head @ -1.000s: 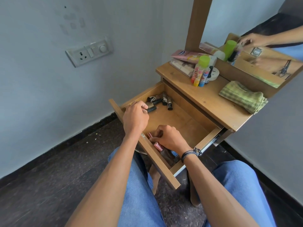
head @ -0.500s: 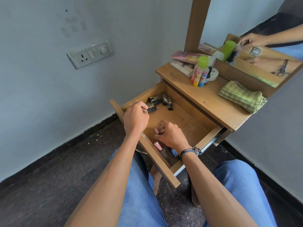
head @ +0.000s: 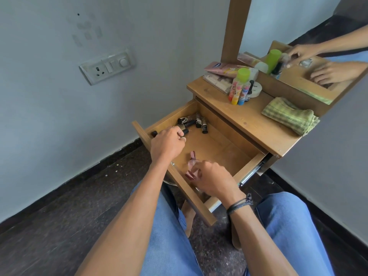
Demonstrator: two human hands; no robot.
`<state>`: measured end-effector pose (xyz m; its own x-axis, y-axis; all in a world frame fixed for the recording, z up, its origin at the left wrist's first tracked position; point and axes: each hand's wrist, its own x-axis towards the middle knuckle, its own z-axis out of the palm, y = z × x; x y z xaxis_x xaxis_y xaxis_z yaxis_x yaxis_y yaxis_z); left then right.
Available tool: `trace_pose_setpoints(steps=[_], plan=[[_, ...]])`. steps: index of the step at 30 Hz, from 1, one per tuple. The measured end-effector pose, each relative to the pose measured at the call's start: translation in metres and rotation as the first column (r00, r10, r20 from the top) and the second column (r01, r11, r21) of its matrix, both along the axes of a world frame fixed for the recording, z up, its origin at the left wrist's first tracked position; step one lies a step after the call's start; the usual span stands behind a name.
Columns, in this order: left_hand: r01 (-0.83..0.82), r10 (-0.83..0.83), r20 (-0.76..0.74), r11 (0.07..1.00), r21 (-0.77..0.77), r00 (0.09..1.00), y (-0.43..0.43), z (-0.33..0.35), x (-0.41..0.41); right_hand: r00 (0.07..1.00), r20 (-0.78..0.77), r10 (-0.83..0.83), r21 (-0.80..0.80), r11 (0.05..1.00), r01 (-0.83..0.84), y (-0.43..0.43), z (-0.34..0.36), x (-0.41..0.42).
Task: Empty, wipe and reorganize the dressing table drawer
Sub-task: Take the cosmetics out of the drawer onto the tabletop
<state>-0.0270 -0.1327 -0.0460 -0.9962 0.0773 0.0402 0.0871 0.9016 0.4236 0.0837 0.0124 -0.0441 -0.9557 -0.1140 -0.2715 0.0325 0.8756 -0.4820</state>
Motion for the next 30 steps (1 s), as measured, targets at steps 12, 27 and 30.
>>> trace_pose_setpoints(steps=[12, 27, 30], plan=[[0.179, -0.13, 0.204, 0.953, -0.243, 0.97, 0.01, 0.005, 0.004, 0.963, 0.244, 0.114, 0.018, 0.992, -0.122, 0.015, 0.003, -0.004], [0.081, -0.036, 0.23, 0.979, -0.189, 0.973, 0.01, -0.002, -0.002, 0.939, 0.289, 0.189, -0.062, 0.982, -0.178, 0.019, 0.011, -0.007], [0.098, -0.048, 0.241, 0.976, -0.197, 0.969, 0.01, -0.002, -0.003, 0.9, 0.335, 0.278, -0.077, 0.96, -0.268, 0.022, 0.018, -0.009]])
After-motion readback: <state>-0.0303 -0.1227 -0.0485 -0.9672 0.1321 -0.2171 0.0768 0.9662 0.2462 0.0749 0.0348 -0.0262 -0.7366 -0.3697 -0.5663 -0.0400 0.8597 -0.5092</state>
